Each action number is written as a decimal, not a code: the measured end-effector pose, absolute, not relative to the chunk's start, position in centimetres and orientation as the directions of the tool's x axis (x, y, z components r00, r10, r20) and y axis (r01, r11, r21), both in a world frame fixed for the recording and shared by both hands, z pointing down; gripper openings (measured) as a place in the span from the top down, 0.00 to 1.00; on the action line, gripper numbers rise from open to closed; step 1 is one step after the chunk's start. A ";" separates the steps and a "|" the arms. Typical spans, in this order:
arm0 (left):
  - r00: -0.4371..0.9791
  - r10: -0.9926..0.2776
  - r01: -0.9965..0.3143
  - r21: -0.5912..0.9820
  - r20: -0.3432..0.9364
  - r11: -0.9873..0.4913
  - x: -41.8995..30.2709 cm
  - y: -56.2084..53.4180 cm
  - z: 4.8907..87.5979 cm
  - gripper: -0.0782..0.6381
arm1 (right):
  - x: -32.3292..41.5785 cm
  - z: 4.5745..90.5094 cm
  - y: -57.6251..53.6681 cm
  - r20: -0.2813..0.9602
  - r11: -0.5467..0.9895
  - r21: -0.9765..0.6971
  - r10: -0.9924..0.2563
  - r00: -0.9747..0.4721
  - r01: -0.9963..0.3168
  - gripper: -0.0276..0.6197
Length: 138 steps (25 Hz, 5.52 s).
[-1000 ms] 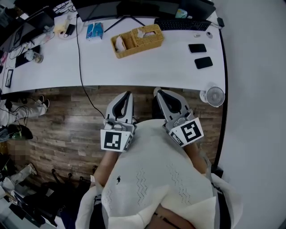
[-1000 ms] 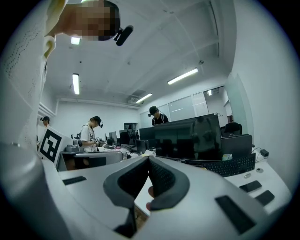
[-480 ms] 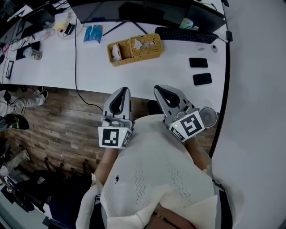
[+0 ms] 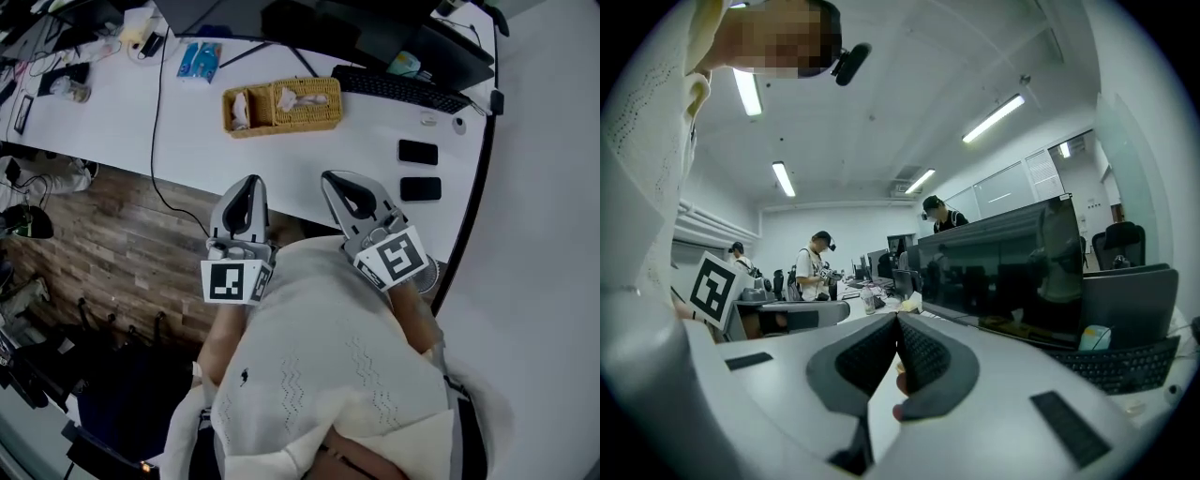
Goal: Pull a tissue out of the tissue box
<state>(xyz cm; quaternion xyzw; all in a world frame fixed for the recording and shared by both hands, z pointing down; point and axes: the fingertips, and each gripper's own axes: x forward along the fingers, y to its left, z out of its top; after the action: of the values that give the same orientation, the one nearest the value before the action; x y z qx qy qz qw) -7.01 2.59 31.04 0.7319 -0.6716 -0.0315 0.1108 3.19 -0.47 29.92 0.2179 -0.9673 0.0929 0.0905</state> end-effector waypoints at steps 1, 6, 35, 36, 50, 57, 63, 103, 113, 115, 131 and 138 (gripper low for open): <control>0.088 -0.990 -0.977 0.203 0.111 -0.065 -6.8 2.2 31.2 0.86 | 3.4 30.1 -0.8 0.220 0.891 -0.141 -0.396 -0.892 -0.430 0.96; 0.070 -0.988 -0.990 0.135 0.141 -0.051 -5.8 0.4 32.3 0.86 | 4.1 30.7 -2.2 0.231 0.905 -0.145 -0.362 -0.903 -0.400 0.96; 0.083 -0.919 -0.996 0.069 0.385 -0.061 -4.8 -10.1 42.5 0.69 | 5.5 37.1 -7.7 0.340 0.883 -0.263 -0.293 -0.894 -0.389 0.96; 0.081 -0.915 -0.996 0.072 0.396 -0.057 -5.0 -10.4 43.0 0.68 | 5.6 37.3 -7.9 0.345 0.880 -0.264 -0.296 -0.891 -0.394 0.96; 0.096 -0.866 -0.993 0.108 0.490 -0.049 -6.8 -14.2 47.2 0.60 | 6.8 39.7 -10.6 0.389 0.840 -0.279 -0.343 -0.855 -0.464 0.96; 0.100 -0.833 -0.988 0.152 0.544 -0.019 -7.0 -15.6 49.2 0.58 | 7.2 40.8 -11.4 0.415 0.835 -0.270 -0.348 -0.841 -0.479 0.96; 0.119 -0.820 -0.987 0.158 0.559 -0.035 -7.5 -16.4 50.4 0.57 | 6.4 41.0 -11.8 0.422 0.823 -0.263 -0.371 -0.827 -0.503 0.96; 0.157 -0.822 -0.987 0.124 0.548 -0.106 -6.7 -15.5 50.4 0.86 | 5.0 40.7 -10.5 0.443 0.819 -0.190 -0.421 -0.792 -0.542 0.96; 0.177 -0.821 -0.984 0.114 0.543 -0.137 -6.0 -14.2 50.1 0.86 | 4.7 40.4 -9.9 0.434 0.819 -0.180 -0.431 -0.791 -0.545 0.96; 0.180 -0.821 -0.984 0.110 0.542 -0.143 -5.9 -13.9 50.0 0.86 | 4.7 40.4 -9.7 0.432 0.819 -0.179 -0.433 -0.791 -0.546 0.96; 0.219 -0.818 -0.975 0.095 0.532 -0.199 -5.6 -12.5 49.5 0.86 | 4.3 40.1 -8.6 0.441 0.810 -0.160 -0.452 -0.775 -0.564 0.96; 0.228 -0.817 -0.973 0.100 0.530 -0.207 -5.5 -12.1 49.4 0.86 | 4.4 40.1 -8.1 0.443 0.803 -0.159 -0.463 -0.768 -0.575 0.96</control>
<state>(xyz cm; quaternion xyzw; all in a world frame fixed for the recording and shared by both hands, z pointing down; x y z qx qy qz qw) -5.55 -12.08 49.43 0.7545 -0.5932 0.1848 0.2114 4.41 -8.05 40.14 0.2792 -0.9291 0.1440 0.1950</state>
